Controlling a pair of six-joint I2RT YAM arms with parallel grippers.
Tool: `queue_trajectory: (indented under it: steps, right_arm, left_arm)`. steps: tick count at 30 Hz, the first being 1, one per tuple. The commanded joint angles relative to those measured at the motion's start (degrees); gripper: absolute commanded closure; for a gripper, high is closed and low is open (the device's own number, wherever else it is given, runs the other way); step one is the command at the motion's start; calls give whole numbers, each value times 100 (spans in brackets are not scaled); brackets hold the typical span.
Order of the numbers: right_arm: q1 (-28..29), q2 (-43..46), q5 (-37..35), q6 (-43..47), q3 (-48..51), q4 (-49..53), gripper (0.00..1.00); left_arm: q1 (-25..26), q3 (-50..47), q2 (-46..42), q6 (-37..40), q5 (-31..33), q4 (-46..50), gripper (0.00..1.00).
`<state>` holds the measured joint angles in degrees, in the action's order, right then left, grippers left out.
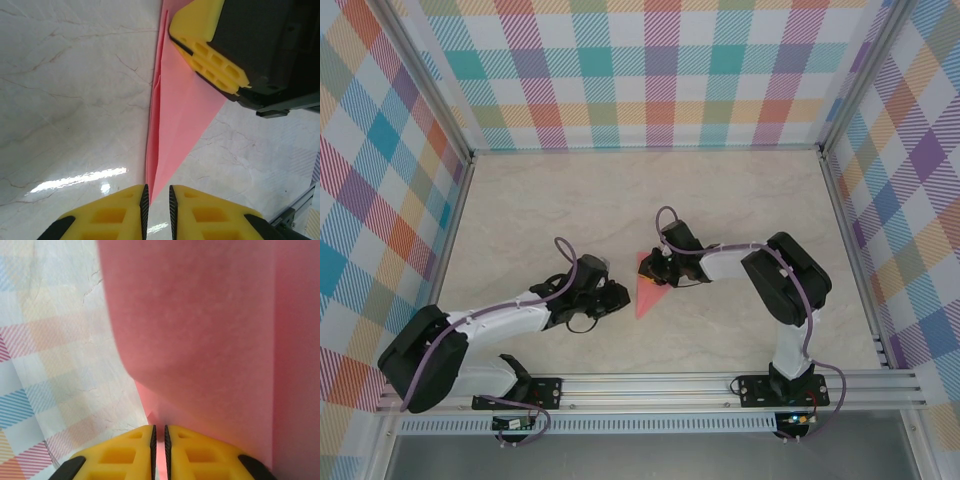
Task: Fold a paper plane with a square sheet of paper (pick it up from the middle)
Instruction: Fourth fold the wing at the center of the table.
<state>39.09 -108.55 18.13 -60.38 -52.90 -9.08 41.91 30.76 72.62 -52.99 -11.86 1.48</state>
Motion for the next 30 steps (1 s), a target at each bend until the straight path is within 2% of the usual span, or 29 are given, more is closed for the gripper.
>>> queue_trajectory:
  steps: [1,10,30]
  right_arm:
    - [273,-301,-353,-502,395,1046,84]
    - [310,-322,-393,-472,363,1117,83]
    - [314,-324,-394,-396,250,1247,83]
  left_arm:
    - [-111,-88,-168,-9,74,142,79]
    - [-144,71,-59,-150,43,34,79]
    - [-132,495,1051,-367,-718,-1002,84]
